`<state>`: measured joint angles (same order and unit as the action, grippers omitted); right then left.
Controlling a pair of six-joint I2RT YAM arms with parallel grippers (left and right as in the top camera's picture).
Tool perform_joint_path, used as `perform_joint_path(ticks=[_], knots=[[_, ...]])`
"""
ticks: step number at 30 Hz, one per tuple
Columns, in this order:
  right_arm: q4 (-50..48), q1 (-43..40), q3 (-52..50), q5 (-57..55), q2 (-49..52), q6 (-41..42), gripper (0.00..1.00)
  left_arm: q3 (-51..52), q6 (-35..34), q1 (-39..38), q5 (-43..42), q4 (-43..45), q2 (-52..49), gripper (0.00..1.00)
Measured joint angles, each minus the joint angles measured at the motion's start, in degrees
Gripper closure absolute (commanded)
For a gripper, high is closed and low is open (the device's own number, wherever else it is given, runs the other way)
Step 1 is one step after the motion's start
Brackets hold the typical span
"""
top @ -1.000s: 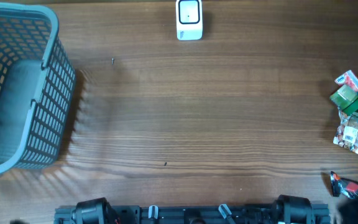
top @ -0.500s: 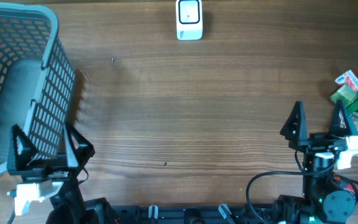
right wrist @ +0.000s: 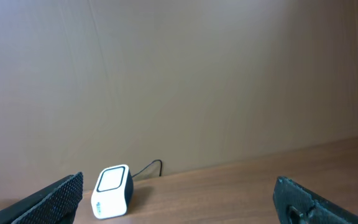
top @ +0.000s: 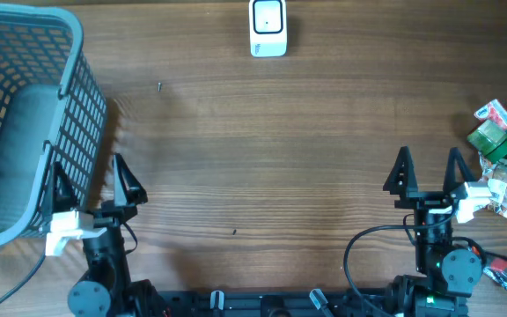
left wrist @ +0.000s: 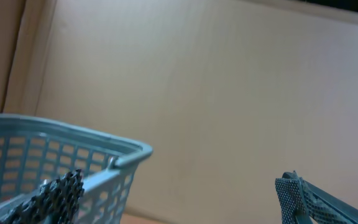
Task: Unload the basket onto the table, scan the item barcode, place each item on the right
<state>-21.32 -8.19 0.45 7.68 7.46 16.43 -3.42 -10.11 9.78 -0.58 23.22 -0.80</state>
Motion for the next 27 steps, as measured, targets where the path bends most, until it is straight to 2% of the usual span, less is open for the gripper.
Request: perform_joint_path(ticks=[6, 10, 14, 22, 27], knots=[[5.6, 0.0, 0.0, 0.0, 0.0, 0.0, 0.00, 2.7, 0.0, 0.0, -0.8, -0.9, 0.0, 0.00], [12.0, 0.0, 0.0, 0.0, 0.1, 0.0, 0.00, 2.8, 0.0, 0.0, -2.6, -7.3, 0.0, 0.00], [21.1, 0.0, -0.1, -0.2, 0.5, 0.0, 0.00, 2.8, 0.0, 0.0, -3.0, -8.7, 0.0, 0.00], [21.1, 0.0, -0.1, -0.2, 0.9, 0.0, 0.00, 2.8, 0.0, 0.0, -3.4, -15.0, 0.0, 0.00], [21.3, 0.0, -0.1, -0.2, -0.8, 0.0, 0.00, 2.8, 0.0, 0.0, -3.5, -15.8, 0.0, 0.00]])
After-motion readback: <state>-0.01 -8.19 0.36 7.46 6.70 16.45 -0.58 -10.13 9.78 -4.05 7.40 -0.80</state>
